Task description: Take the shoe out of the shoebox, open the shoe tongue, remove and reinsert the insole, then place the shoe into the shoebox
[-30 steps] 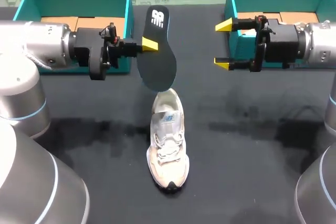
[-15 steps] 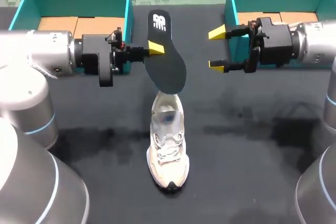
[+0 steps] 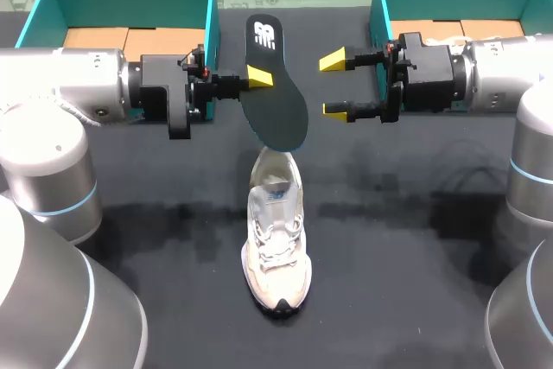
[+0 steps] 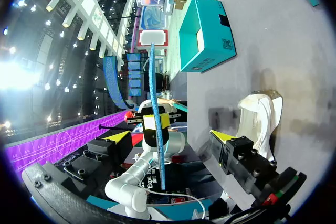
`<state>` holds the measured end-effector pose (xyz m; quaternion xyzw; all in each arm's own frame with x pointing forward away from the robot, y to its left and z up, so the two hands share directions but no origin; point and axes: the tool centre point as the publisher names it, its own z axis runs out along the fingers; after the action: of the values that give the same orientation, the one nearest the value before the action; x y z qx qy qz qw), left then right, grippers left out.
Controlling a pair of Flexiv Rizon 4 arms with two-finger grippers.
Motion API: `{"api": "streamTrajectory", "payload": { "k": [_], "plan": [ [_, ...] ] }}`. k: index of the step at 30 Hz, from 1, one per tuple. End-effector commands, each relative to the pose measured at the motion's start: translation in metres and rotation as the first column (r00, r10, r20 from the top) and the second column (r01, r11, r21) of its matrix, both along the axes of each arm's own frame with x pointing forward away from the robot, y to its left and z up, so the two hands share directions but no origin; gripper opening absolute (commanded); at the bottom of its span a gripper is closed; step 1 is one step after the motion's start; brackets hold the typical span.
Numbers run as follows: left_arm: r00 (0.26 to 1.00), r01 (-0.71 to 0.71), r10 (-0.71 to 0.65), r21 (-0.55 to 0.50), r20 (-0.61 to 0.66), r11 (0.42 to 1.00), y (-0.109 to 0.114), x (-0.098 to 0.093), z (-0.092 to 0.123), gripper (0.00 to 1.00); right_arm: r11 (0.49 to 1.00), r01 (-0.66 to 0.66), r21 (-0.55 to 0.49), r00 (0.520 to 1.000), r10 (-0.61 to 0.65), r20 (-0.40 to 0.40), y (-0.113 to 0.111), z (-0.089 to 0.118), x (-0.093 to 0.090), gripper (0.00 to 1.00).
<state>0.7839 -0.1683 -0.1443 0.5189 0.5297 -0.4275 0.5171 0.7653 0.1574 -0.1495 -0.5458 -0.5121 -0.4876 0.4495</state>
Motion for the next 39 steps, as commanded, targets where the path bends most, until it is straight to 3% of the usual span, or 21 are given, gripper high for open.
{"api": "streamTrajectory", "payload": {
  "k": [1, 15, 19, 23, 25, 27, 39],
  "plan": [
    [1.000, 0.004, -0.004, -0.007, -0.006, 1.000, -0.005, 0.008, -0.004, 0.00, 0.999, -0.016, -0.032, 1.000, 0.016, -0.007, 0.005, 0.001, 0.003, 1.00],
    [0.998, 0.043, -0.042, -0.023, 0.047, 0.999, -0.012, 0.033, -0.010, 0.00, 0.996, -0.080, -0.039, 0.994, 0.083, 0.072, 0.036, -0.003, -0.005, 1.00],
    [0.995, 0.064, -0.061, -0.033, 0.078, 0.997, -0.014, 0.034, -0.010, 0.00, 0.996, -0.079, -0.034, 0.993, 0.082, 0.086, 0.042, -0.004, -0.007, 0.91],
    [0.991, 0.093, -0.089, -0.034, 0.095, 0.995, -0.016, 0.033, -0.011, 0.00, 0.995, -0.098, -0.028, 0.990, 0.100, 0.098, 0.049, -0.006, -0.007, 0.73],
    [0.990, 0.105, -0.101, -0.040, 0.098, 0.994, -0.017, 0.032, -0.010, 0.00, 0.994, -0.102, -0.031, 0.989, 0.104, 0.107, 0.053, -0.006, -0.007, 0.58],
    [0.990, 0.108, -0.104, -0.040, 0.099, 0.993, -0.017, 0.032, -0.010, 0.00, 0.994, -0.105, -0.031, 0.988, 0.108, 0.109, 0.055, -0.006, -0.007, 0.51],
    [0.989, 0.115, -0.110, -0.048, 0.095, 0.992, -0.019, 0.029, -0.012, 0.00, 0.993, -0.115, -0.028, 0.984, 0.118, 0.130, 0.063, -0.006, -0.005, 0.40]
  ]
}}
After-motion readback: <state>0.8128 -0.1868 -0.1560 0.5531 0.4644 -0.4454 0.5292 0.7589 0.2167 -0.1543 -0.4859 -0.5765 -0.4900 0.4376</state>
